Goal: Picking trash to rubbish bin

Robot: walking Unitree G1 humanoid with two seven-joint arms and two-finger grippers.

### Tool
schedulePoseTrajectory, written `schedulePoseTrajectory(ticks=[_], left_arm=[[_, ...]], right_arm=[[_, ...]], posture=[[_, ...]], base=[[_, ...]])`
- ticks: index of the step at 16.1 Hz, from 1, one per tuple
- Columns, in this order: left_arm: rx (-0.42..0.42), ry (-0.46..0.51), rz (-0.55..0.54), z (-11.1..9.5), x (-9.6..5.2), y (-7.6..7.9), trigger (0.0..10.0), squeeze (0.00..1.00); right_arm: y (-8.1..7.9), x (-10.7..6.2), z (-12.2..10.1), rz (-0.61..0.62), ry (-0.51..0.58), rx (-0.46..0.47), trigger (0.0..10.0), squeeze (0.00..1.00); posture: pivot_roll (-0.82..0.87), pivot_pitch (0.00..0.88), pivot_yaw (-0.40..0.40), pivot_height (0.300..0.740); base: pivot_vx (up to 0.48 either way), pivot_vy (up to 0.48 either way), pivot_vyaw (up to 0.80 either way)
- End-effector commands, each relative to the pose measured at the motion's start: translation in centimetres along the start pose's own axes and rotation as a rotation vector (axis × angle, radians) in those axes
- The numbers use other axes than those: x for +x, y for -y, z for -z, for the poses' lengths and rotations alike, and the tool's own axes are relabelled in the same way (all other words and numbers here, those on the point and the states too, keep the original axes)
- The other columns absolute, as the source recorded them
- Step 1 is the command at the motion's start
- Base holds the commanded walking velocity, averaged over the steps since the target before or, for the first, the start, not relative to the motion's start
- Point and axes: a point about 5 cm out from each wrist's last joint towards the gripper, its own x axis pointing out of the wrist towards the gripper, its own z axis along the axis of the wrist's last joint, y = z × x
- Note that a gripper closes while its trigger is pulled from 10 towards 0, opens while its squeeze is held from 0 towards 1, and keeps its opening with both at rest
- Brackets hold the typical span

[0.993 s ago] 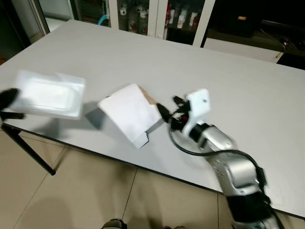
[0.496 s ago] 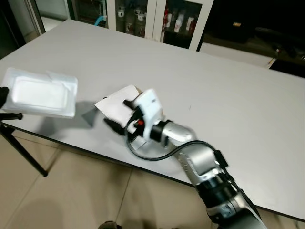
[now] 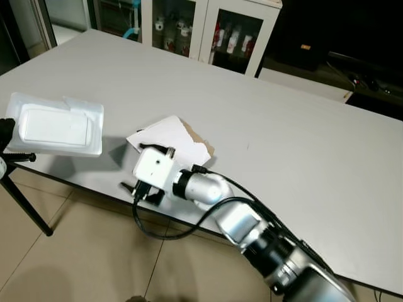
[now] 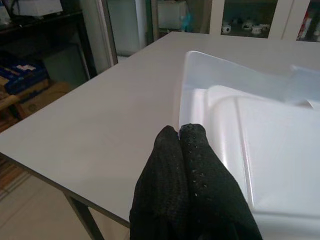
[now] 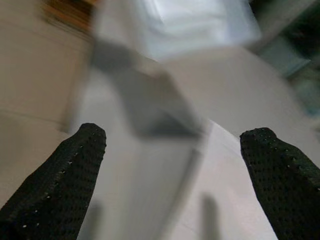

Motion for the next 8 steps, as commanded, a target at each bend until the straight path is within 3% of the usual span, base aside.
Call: schedulePoseTrajectory(ticks=[1, 5, 8], left_arm=[[0.039, 0.019, 0.003, -0.5, 0.0, 0.3, 0.0, 0.00], [0.053, 0.020, 0.011, -0.8, 0.3, 0.2, 0.0, 0.00], [0.051, 0.022, 0.021, -1.0, 0.6, 0.2, 0.0, 0.00]], right_arm=[[0.8, 0.1, 1.2, 0.108, -0.059, -0.055, 10.0, 0.00], [1.2, 0.6, 3.4, 0.240, -0.158, -0.124, 10.0, 0.00], [0.5, 0.8, 4.5, 0.243, -0.198, -0.039, 10.0, 0.00]], posture=[[0.08, 0.049, -0.138, 0.740], [0.08, 0.062, -0.123, 0.740], [0.08, 0.068, -0.117, 0.740]], base=[[0.000, 0.000, 0.00], [0.000, 0.000, 0.00], [0.000, 0.000, 0.00]])
